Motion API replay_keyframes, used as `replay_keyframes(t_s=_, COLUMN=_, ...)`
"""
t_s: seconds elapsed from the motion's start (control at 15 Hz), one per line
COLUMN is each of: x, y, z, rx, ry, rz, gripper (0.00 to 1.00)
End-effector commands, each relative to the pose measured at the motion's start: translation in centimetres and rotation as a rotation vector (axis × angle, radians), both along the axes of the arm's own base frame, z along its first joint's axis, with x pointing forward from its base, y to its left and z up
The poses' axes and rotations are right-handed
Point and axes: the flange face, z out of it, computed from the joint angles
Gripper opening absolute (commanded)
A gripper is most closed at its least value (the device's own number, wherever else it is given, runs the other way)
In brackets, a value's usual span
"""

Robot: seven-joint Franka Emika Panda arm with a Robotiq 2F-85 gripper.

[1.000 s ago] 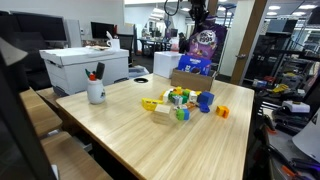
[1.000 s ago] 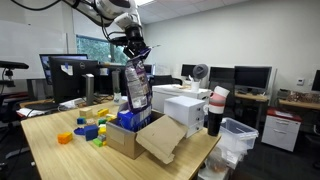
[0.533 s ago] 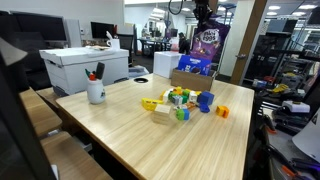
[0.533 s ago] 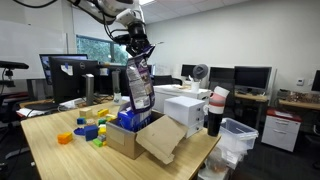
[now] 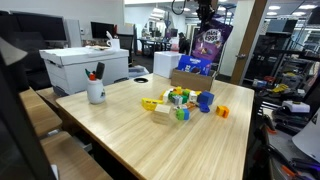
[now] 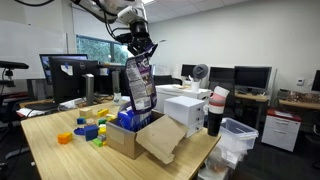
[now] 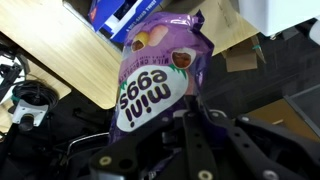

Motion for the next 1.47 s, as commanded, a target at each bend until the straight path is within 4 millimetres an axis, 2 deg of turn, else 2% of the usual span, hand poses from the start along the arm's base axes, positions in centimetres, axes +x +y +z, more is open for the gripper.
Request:
replay_keyframes(t_s=0.0, x=-0.9, y=-0.8, z=0.2, rx=0.004, ry=-0.021, rz=-0.029, gripper=0.02)
replay_keyframes(t_s=0.2, x=-0.8, y=-1.3, z=-0.3, rx=0.006, ry=-0.012, rz=-0.032, gripper=0.02)
replay_keyframes(t_s=0.67, x=0.2, y=-0.6, z=-2.5, rx=0.013, ry=0.024, rz=-0.01, gripper=0.02)
replay_keyframes(t_s=1.13, x=0.7, y=-0.6, z=-3.7, rx=0.017, ry=0.044, rz=-0.008, gripper=0.02)
replay_keyframes(t_s=1.4, x=1.1, y=0.1, z=-4.4, rx=0.013, ry=0.058, rz=0.004, gripper=0.02)
